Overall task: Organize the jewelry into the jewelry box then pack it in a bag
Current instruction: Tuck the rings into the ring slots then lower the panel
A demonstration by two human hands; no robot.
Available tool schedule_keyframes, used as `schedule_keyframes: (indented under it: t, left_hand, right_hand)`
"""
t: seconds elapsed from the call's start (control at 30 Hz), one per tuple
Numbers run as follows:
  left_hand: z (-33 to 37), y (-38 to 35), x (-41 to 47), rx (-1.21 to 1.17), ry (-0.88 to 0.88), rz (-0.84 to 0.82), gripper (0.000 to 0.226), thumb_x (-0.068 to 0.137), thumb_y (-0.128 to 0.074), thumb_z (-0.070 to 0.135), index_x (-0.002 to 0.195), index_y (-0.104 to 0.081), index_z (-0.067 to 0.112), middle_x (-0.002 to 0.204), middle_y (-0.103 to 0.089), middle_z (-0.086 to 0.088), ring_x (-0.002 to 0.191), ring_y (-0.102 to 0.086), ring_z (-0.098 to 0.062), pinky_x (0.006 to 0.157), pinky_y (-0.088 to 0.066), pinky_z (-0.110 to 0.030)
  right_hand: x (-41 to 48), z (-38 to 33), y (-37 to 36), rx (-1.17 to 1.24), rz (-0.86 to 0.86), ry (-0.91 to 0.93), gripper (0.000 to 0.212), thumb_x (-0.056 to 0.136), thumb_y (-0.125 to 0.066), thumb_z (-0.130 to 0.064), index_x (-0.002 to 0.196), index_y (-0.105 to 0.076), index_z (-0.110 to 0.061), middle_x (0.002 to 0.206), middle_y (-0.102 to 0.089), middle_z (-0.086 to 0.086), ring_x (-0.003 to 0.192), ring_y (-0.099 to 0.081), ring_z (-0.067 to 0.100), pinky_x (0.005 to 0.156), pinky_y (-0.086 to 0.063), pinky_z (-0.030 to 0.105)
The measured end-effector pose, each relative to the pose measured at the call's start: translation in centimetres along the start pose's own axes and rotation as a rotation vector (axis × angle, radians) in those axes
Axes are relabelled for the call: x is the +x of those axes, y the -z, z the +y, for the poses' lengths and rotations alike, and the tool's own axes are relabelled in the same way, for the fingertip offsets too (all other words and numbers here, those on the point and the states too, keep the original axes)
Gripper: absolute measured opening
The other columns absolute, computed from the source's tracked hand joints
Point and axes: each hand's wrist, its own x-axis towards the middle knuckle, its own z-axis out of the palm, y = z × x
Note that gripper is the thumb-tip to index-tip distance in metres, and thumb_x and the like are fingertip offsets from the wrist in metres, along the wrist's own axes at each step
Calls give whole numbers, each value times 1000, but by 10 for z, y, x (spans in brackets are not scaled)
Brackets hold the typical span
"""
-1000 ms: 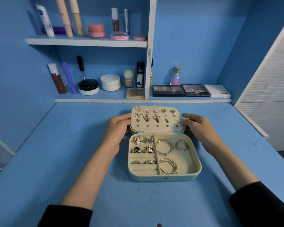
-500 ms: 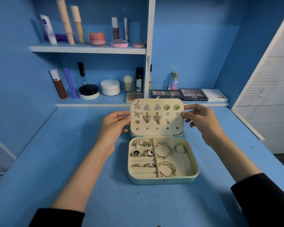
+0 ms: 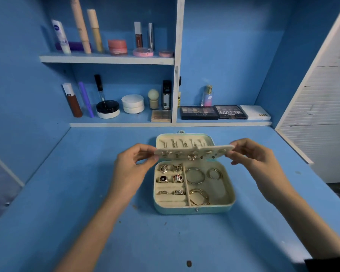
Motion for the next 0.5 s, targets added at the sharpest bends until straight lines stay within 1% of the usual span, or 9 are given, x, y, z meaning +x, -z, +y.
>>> schedule_keyframes:
  t: [0.07,0.13,0.23,0.3,0.4,0.5]
  left_hand:
    - [-2,0,-7,-5,-3,-7,21,77,-69,-6,76,-66,15,78,-72,8,77,-67,0,70,-48,-9]
    - [-7,1,-14,-20,1,-17,21,77,-69,-7,77,-67,14,82,-74,5,82,-68,-2,72,-48,-10]
    - [-14,2,-22,-39,-2,-28,24,79,-65,-12,77,-67,11,86,-74,6,87,-69,-6,76,-51,-14]
    - [-17,3,-24,-40,-2,-34,27,81,-60,-17,77,-67,10,87,-74,7,88,-69,-6,76,-51,-13]
    - [-17,6,-25,17,-11,-44,33,82,-55,-18,81,-68,13,91,-73,9,93,-67,-2,81,-49,-12]
    - [-11,12,-13,16,39,20,33,85,-56,-12,86,-67,19,92,-72,8,90,-65,0,79,-49,-10]
  right_hand:
    - [-9,3,2,-4,-30,11,12,84,-62,2,82,-66,-10,77,-67,-3,74,-60,9,70,-49,16]
    - [-17,5,4,10,-57,6,15,83,-63,3,83,-67,-11,85,-70,0,79,-64,12,74,-51,16]
    - [-25,10,5,9,-92,-9,14,81,-64,3,86,-67,-10,96,-70,2,83,-65,26,80,-51,28]
    - [-28,13,7,4,-114,-17,16,81,-63,6,87,-67,-8,98,-70,1,83,-64,30,81,-51,29]
    - [-26,14,12,-39,-127,-33,29,82,-56,15,87,-69,-11,99,-70,-2,83,-64,24,80,-51,25]
    - [-8,11,16,-81,-53,-41,35,82,-52,15,87,-69,-15,93,-71,-3,93,-63,16,83,-50,29]
